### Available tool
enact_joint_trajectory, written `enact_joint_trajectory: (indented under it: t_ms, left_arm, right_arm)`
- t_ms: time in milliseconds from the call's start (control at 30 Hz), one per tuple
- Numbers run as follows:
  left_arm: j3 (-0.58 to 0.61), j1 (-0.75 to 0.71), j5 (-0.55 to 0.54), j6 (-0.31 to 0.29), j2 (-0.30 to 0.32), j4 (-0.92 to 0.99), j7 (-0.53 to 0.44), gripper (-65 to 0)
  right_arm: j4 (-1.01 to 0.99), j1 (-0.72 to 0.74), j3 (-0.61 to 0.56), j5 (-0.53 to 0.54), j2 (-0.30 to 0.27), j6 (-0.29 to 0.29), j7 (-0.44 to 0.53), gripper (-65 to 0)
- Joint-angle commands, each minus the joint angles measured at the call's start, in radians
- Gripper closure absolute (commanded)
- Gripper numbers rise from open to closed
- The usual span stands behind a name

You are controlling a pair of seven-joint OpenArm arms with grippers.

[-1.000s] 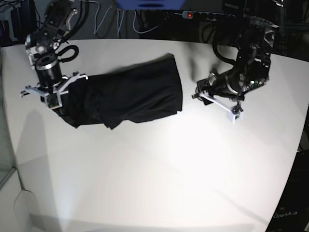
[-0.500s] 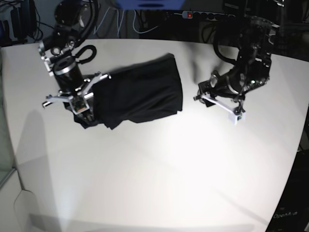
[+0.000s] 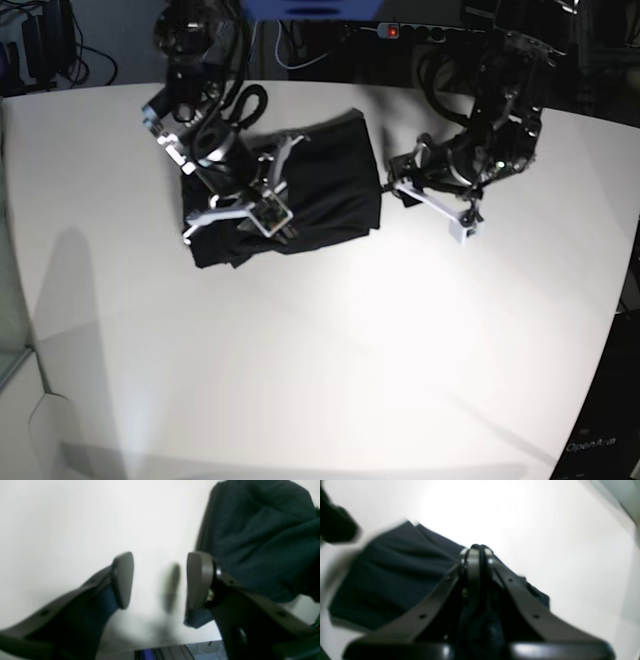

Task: Fold the T-shirt properly
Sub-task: 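Lay the folded end onto the strip and bring the left gripper alongside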

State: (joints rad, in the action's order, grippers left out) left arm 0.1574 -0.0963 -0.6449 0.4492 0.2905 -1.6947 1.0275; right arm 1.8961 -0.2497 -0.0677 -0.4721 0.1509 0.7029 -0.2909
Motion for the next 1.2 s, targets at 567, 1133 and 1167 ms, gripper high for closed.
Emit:
enact_joint_trajectory:
  t_ms: [567,1133,1167]
  left_arm:
    - [-0.003,0.017,-0.005,-0.002,-0.001,0.021,-0.009,-33.2]
    - [-0.002,0.011,-0.006,0.0,-0.02,0.137,-0.052,-33.2]
    - [-0.002,0.011,-0.006,0.0,-0.02,0.135,-0.052,-33.2]
  right_arm:
    - [-0.042,0.112,-0.225,0.014,0.006,-0.005,-0.187,0.0]
    - [-0.053,0.115,-0.34,0.014,0.006,-0.005,-0.199,0.0]
    - [-0.053,0.114,-0.363,0.014,0.006,-0.005,-0.201,0.0]
